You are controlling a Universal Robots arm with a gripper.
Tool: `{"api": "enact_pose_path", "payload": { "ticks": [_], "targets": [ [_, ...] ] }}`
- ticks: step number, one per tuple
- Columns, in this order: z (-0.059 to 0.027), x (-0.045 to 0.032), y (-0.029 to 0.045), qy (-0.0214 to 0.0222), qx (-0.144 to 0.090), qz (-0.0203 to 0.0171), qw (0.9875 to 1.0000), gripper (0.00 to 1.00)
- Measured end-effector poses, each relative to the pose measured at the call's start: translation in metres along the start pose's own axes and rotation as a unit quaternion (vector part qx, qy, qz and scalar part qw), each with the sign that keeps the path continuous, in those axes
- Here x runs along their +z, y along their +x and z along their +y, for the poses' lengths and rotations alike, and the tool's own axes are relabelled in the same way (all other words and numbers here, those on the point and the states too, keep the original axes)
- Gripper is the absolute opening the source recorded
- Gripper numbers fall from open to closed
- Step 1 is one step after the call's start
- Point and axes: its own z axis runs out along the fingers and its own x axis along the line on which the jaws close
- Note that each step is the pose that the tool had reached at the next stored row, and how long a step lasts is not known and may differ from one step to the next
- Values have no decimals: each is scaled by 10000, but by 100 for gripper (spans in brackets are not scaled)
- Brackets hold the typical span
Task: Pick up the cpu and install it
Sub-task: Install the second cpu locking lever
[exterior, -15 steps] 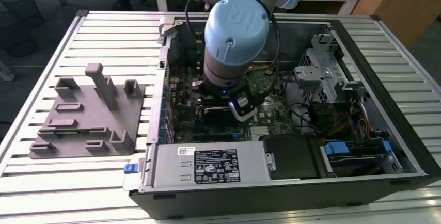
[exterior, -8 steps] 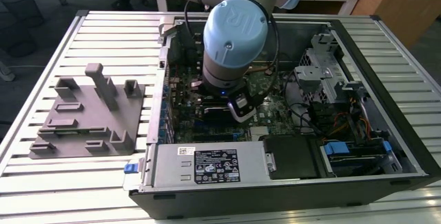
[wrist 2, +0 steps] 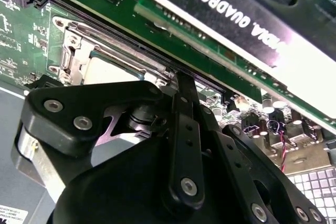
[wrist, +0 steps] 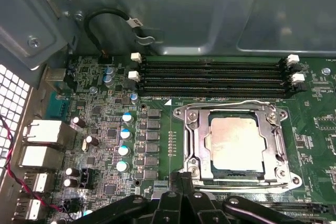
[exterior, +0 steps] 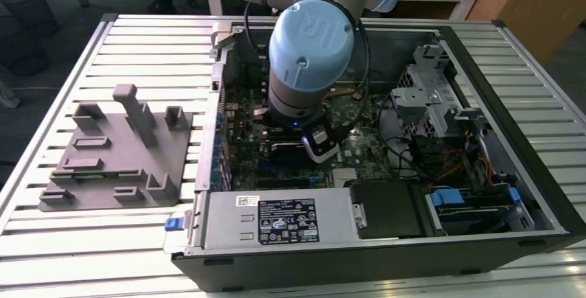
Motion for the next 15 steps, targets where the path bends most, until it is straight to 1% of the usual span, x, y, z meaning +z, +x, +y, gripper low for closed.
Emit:
{"api": "enact_pose_path", "payload": {
  "ticks": [15],
  "targets": [
    [21,9,14,2,0,1,10000,11]
  ]
}}
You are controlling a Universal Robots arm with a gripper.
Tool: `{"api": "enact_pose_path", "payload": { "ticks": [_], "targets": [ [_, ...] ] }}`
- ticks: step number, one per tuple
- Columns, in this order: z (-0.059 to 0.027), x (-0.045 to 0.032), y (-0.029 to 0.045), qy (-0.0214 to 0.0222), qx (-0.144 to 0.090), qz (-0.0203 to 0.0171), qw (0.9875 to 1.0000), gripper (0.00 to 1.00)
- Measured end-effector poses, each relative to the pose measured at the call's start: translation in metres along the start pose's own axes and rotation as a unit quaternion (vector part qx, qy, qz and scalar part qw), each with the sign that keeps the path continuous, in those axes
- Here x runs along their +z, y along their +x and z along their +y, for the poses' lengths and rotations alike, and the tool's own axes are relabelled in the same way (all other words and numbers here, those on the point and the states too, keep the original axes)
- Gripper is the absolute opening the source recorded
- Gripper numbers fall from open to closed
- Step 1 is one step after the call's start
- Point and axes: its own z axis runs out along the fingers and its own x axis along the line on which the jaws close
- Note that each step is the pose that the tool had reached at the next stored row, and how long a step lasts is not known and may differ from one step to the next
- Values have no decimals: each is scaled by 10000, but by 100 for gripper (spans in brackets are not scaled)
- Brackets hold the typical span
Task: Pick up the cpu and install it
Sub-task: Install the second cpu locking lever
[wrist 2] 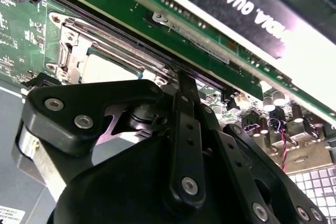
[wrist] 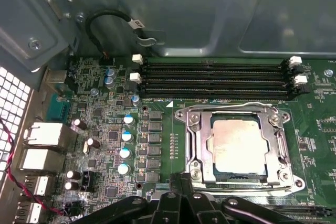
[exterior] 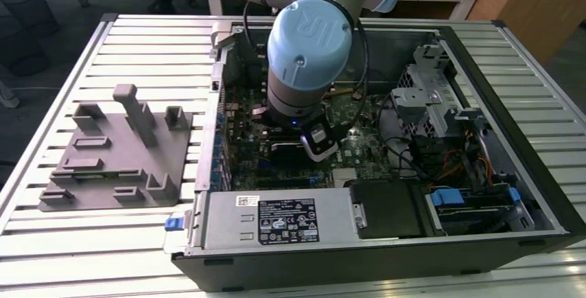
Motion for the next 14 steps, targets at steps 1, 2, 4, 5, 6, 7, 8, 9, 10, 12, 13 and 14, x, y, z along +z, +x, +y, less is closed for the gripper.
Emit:
{"api": "enact_pose_path", "payload": {
  "ticks": [1,2,4,5,6,7,8,9,10,12,13,14],
  "targets": [
    [1,1,0,0,0,0,10000,11],
    [3,2,0,0,0,0,10000,11],
    [8,4,1,0,0,0,10000,11],
    [9,4,1,0,0,0,10000,11],
    [12,6,2,0,0,0,10000,11],
    [13,6,2,-1,0,0,10000,11],
    [15,7,2,0,0,0,10000,11],
    [18,10,2,-1,0,0,10000,11],
    [18,11,2,-1,0,0,10000,11],
    [18,14,2,0,0,0,10000,11],
    [16,19,2,0,0,0,10000,11],
    [15,22,2,0,0,0,10000,11]
  ]
}}
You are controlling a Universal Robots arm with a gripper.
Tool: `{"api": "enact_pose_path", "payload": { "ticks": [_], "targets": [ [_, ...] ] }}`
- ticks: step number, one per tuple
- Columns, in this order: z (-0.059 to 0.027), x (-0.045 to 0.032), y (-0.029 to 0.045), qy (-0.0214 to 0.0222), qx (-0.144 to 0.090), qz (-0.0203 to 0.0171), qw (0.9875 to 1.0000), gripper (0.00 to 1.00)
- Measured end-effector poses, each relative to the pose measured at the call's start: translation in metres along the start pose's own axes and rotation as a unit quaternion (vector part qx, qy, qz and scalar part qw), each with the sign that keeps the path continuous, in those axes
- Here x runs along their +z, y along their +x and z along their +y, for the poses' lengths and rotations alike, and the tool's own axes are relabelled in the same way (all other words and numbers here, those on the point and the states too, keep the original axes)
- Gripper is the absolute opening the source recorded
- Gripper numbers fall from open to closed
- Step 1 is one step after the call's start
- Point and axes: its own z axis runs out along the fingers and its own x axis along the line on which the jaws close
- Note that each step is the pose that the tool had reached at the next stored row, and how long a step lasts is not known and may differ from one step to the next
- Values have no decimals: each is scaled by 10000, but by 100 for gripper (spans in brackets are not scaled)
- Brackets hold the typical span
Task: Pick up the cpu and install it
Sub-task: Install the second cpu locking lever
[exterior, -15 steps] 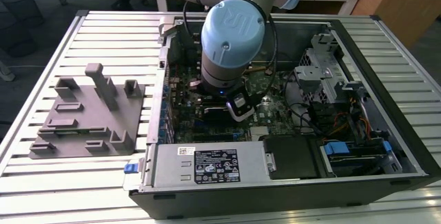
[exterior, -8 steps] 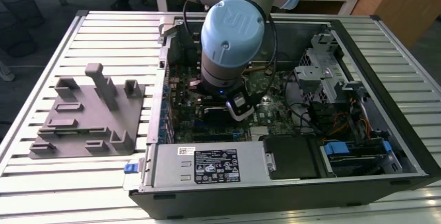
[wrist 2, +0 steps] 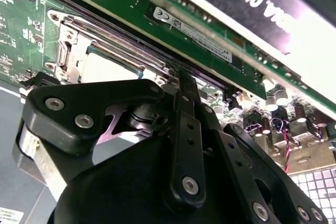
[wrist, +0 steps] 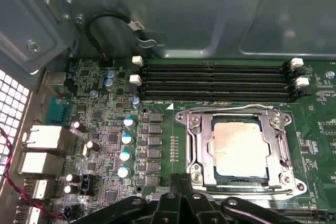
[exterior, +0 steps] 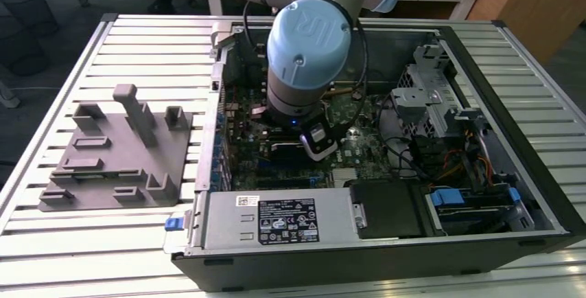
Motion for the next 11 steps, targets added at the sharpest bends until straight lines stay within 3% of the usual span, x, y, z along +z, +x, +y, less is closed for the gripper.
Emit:
{"api": "enact_pose_path", "payload": {
  "ticks": [11],
  "targets": [
    [-5,4,0,1,0,0,10000,11]
  ]
}}
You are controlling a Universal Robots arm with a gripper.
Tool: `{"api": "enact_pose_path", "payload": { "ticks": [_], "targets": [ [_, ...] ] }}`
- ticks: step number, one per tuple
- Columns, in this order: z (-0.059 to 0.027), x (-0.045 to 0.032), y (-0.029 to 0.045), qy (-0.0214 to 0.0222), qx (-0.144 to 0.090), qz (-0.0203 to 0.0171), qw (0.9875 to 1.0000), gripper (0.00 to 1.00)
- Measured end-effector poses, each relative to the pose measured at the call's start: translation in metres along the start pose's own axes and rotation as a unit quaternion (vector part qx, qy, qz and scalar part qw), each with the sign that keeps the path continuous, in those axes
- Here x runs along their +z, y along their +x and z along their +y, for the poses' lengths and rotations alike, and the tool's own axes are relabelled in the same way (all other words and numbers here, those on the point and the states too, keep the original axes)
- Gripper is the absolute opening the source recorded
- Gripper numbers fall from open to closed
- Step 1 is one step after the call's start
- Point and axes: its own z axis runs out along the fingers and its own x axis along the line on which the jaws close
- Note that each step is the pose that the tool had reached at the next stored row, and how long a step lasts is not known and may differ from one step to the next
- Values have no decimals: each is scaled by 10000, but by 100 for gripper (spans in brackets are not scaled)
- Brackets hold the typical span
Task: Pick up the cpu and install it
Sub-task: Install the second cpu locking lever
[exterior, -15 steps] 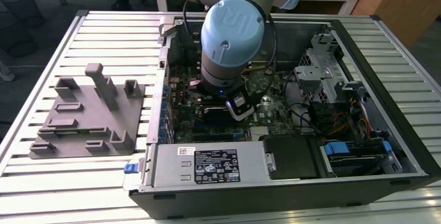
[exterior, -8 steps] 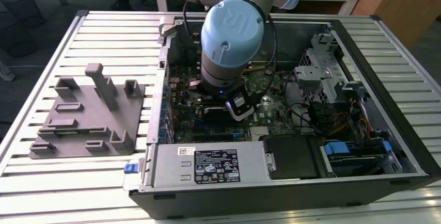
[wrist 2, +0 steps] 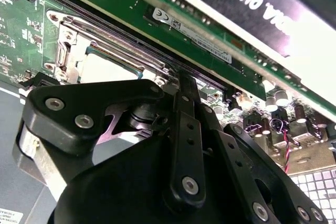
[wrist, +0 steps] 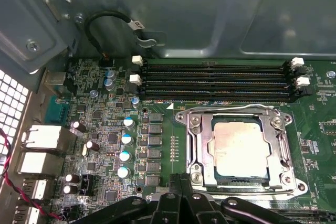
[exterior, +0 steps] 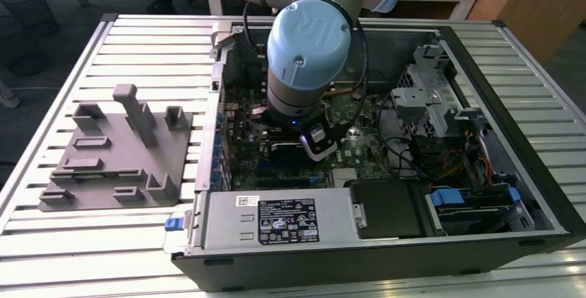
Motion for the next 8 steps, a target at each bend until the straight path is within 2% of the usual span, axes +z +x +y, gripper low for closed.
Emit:
{"api": "enact_pose_path", "payload": {
  "ticks": [8],
  "targets": [
    [0,0,1,7,1,-1,10000,11]
  ]
}}
